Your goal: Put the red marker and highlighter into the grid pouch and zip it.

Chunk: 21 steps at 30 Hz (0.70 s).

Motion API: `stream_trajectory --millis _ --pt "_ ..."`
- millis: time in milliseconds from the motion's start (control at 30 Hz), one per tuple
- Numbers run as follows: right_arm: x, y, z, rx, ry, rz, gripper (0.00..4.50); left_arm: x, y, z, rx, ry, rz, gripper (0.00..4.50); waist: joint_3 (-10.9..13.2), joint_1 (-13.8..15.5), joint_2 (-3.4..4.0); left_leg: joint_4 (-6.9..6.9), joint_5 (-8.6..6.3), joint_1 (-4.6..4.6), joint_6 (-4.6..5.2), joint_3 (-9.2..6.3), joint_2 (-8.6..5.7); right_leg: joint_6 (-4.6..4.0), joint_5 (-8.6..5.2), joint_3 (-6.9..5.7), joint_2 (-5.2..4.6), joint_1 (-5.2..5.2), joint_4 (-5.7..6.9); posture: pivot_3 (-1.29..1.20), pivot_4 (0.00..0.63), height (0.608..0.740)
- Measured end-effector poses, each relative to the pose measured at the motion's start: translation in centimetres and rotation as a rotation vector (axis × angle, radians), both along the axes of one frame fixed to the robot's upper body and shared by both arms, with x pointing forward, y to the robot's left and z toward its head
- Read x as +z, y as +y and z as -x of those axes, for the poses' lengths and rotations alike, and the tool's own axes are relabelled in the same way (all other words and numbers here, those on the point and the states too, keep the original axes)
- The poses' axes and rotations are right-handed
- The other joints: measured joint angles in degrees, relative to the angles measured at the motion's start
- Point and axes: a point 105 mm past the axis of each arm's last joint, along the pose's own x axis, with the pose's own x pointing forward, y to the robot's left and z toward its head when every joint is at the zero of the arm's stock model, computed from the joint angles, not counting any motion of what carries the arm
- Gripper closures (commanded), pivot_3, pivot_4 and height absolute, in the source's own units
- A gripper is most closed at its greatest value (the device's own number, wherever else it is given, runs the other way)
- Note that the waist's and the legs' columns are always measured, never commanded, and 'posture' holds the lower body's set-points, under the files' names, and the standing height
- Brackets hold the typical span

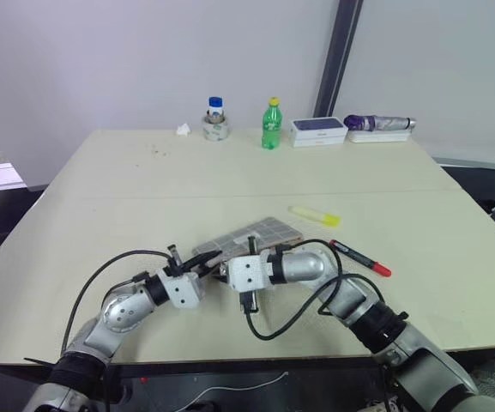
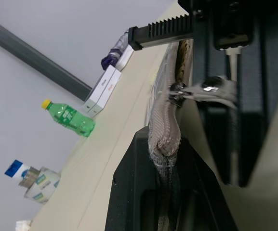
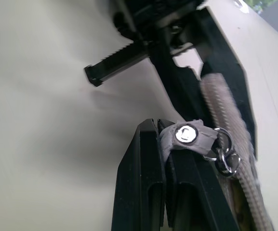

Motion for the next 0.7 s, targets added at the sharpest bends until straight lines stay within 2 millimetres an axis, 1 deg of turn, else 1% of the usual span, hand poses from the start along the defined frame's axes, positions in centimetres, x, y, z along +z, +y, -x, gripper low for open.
stream_trajectory --millis 67,100,167,267,333,400,500,600,667,700 --pt "0.1 -0.1 -0.1 0.002 -0.017 0.005 4.44 0.1 0.0 0.0 0.002 0.000 0.000 4.50 0.00 0.01 0.00 0.00 0.00 0.00 0.00 0.00 0.00 0.00 0.00 0.00 0.00 0.00 0.00 0.00 0.150 0.740" --pt "0.1 -0.1 -0.1 0.004 -0.022 0.005 4.20 0.1 -0.1 0.0 0.003 -0.001 0.000 4.50 0.00 0.03 0.00 0.01 0.00 0.00 0.00 0.00 0.00 0.00 0.00 0.00 0.00 0.01 0.00 0.00 0.150 0.740" --pt "0.3 -0.1 0.0 0.019 -0.049 0.001 3.55 0.3 -0.1 -0.1 0.007 -0.005 0.004 4.50 0.00 0.03 0.00 0.01 0.00 0.00 0.00 0.00 0.00 0.00 0.00 0.00 0.00 0.01 0.00 0.00 0.150 0.740" --pt "0.1 -0.6 0.1 0.029 -0.061 0.013 2.06 0.5 0.1 -0.3 0.027 -0.006 0.013 4.50 0.00 0.09 0.00 0.00 0.00 0.00 0.00 0.00 -0.01 0.00 0.00 0.00 -0.01 0.01 -0.01 0.00 0.150 0.740" --pt "-0.3 -1.9 -0.2 -0.002 -0.050 0.025 1.00 0.5 0.1 -0.3 0.030 -0.010 0.013 4.50 0.00 0.28 0.00 0.03 0.00 0.00 0.00 -0.01 -0.01 0.00 0.00 -0.02 -0.03 0.06 -0.05 0.00 0.150 0.740" --pt "-0.7 -3.4 -0.2 -0.044 -0.011 0.020 0.05 0.5 0.2 -0.3 0.033 -0.014 0.008 4.50 0.00 0.28 0.00 0.03 0.00 0.00 0.00 0.00 -0.02 0.00 0.00 -0.02 -0.04 0.07 -0.06 0.00 0.150 0.740" --pt "-0.8 -5.6 0.3 -0.087 0.059 -0.038 0.05 0.7 0.3 -0.3 0.041 -0.027 0.008 4.50 0.00 0.18 0.00 -0.01 0.00 0.01 0.00 0.00 0.00 0.00 0.00 -0.02 -0.03 0.07 -0.08 0.00 0.150 0.740" --pt "-0.9 -8.9 0.6 -0.162 0.111 -0.067 0.05 0.9 0.8 -0.3 0.057 -0.040 0.001 4.50 0.00 0.18 0.00 -0.01 0.00 0.01 0.00 -0.01 0.02 0.00 0.00 -0.03 -0.04 0.10 -0.11 0.00 0.150 0.740" --pt "-0.5 -10.5 0.6 -0.244 0.171 -0.171 0.05 1.0 1.7 -0.4 0.085 -0.050 -0.007 4.50 0.00 0.17 -0.01 -0.03 0.00 0.02 0.00 -0.02 0.08 0.00 0.00 -0.04 -0.03 0.12 -0.11 0.00 0.150 0.740" --pt "0.2 -11.0 0.4 -0.301 0.206 -0.271 0.05 1.1 2.1 -0.4 0.096 -0.055 -0.009 4.50 0.00 0.06 -0.01 -0.04 0.00 0.03 -0.01 -0.02 0.10 0.00 0.00 -0.03 -0.03 0.12 -0.10 0.00 0.150 0.740"
